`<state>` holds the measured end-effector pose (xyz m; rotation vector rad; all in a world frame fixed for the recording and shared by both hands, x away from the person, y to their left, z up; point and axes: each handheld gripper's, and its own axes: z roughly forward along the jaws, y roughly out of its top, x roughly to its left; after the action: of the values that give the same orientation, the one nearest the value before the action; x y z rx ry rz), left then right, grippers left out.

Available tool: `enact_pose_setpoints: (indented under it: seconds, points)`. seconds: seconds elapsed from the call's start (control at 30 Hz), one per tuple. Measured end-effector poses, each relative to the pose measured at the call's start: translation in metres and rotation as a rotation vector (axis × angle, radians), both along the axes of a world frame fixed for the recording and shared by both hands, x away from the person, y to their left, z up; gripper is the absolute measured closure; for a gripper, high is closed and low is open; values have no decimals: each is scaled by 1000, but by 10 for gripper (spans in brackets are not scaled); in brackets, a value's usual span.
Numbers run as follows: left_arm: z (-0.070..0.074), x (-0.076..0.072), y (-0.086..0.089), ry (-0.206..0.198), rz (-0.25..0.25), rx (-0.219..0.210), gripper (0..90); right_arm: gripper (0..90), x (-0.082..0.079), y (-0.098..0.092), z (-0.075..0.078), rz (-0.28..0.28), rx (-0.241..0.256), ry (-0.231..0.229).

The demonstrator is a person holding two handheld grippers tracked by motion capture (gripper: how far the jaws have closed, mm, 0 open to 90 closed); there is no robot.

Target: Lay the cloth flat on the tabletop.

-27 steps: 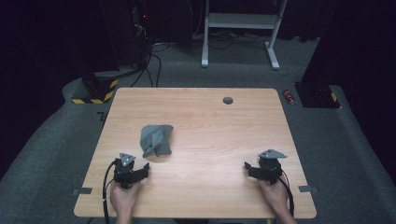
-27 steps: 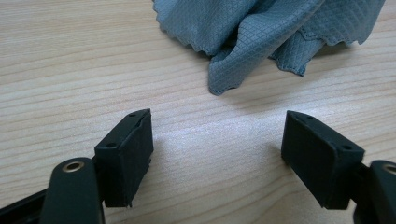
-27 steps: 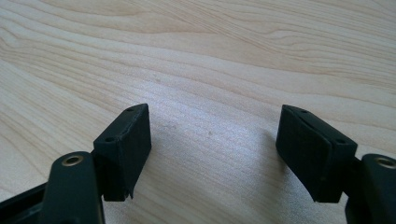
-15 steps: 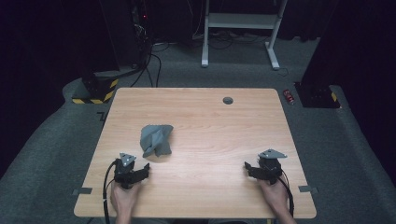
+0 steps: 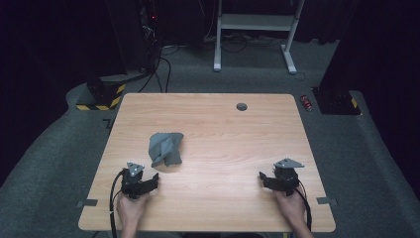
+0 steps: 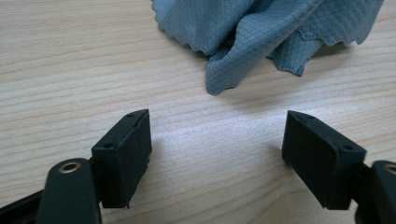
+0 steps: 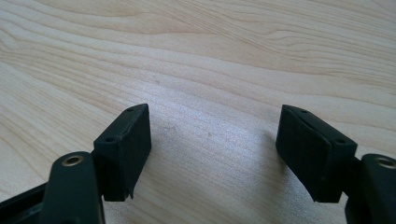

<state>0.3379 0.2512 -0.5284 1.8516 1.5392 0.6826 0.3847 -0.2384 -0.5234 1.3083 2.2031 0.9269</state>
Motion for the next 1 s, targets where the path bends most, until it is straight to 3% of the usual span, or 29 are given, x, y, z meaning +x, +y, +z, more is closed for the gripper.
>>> enact_pose_setpoints:
  seconds: [0.1, 0.4, 1.0]
  points:
    - [0, 0, -1, -2, 0, 1, 252, 264, 0, 0, 0, 0, 0, -1]
    - [4, -3, 0, -5, -28, -54, 262, 264, 0, 0, 0, 1, -1, -1]
    - [26, 7, -14, -61, -94, -141, 238, 264, 0, 0, 0, 0, 0, 0]
